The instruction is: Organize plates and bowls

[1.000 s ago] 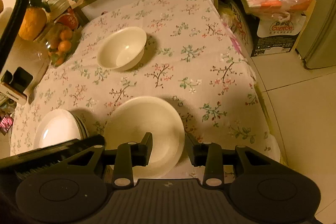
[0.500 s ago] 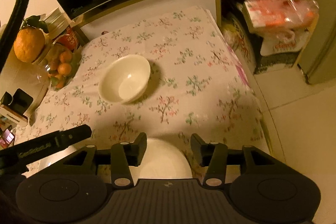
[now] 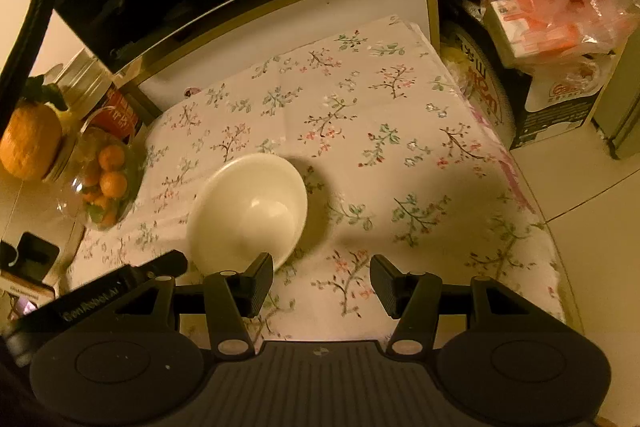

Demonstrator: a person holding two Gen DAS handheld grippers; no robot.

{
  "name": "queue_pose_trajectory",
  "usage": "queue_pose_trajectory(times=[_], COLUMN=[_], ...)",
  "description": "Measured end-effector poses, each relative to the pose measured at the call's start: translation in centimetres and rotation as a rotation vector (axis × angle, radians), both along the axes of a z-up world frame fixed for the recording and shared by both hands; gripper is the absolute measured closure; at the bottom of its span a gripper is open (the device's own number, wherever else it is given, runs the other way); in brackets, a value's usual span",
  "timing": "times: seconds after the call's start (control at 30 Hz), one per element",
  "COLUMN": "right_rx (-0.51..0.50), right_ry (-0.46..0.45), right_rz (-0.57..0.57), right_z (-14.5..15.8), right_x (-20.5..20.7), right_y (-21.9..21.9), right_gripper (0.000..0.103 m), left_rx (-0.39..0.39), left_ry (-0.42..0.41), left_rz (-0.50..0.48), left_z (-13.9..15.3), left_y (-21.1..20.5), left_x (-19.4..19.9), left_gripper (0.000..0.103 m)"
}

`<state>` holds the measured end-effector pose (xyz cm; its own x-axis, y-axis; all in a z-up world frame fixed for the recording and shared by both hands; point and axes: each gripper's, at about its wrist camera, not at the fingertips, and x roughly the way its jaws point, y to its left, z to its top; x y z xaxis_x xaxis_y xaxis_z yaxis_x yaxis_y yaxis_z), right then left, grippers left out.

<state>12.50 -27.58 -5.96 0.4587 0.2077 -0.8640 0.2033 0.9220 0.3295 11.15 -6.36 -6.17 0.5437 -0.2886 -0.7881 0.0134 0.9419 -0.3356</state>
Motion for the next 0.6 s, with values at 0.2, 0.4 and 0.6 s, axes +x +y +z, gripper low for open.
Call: queue_pose_trajectory(times=[0.2,0.4,0.6], right_rx=[0.033,0.052,0.073], right_ry=[0.014,0.057,0.079], right_rz=[-0.028,-0.046,-0.074], right_z=[-1.2,-2.8,-4.0], right_x=[1.6,2.6,2.9], right_y=[0.8,1.7,1.6], right_gripper=[0.05,0.053,0.068], left_rx=[-0.023,-0.025,-0.037], left_ry=[0.011,0.033,0.035], left_rz=[-0.024,-0.03,-0.053], left_z=[-1.0,-2.2,-2.5], left_y=[-0.3,-0.2,-0.4], left_x=[1.0,1.4,1.4], left_gripper=[0.067,0.067,0.082])
